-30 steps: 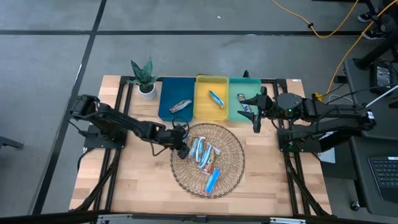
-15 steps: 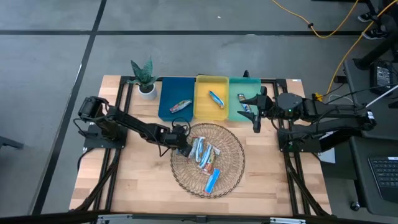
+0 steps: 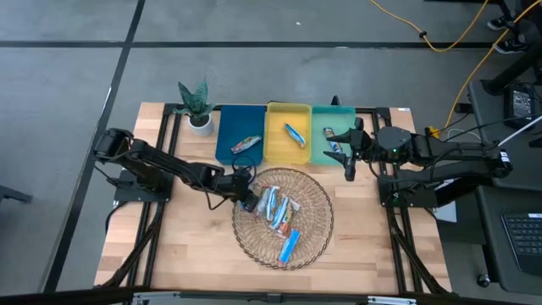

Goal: Pick and place Granola Bars by type
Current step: Put the blue granola bar into the light blue bin

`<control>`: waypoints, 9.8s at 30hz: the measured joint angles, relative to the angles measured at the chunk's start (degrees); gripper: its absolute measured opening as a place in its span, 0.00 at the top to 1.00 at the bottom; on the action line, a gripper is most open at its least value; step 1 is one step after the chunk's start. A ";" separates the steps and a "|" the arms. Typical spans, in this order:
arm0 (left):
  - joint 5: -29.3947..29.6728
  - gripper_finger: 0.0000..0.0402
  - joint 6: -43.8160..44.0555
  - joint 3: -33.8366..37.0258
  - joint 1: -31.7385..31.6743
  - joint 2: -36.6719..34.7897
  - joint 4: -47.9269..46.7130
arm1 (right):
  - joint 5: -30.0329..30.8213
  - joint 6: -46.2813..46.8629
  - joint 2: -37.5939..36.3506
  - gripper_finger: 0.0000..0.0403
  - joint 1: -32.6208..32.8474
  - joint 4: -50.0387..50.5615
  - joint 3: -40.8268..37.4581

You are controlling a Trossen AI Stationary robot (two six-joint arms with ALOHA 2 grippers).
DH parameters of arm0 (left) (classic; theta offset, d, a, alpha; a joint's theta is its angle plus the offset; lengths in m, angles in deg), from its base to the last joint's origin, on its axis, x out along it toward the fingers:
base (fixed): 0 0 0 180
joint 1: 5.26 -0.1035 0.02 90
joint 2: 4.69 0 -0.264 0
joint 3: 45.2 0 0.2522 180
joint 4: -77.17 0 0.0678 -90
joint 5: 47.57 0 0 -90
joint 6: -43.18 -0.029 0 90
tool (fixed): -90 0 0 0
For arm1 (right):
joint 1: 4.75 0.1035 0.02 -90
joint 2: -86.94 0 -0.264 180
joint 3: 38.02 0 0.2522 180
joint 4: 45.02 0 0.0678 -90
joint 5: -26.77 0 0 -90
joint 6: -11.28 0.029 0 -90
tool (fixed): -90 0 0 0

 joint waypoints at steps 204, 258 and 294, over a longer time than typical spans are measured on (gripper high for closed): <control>16.71 0.52 -51.77 -51.87 -5.14 6.82 -36.06 | -18.32 9.32 7.75 0.83 -6.83 -30.60 0.04; 16.51 0.53 -47.76 -51.87 -5.09 6.82 -32.72 | 9.84 1.41 13.73 0.83 -28.31 36.45 16.76; 18.44 0.54 -43.72 -51.87 -2.80 6.84 -33.20 | -10.16 -8.52 51.11 0.83 -50.50 23.06 16.71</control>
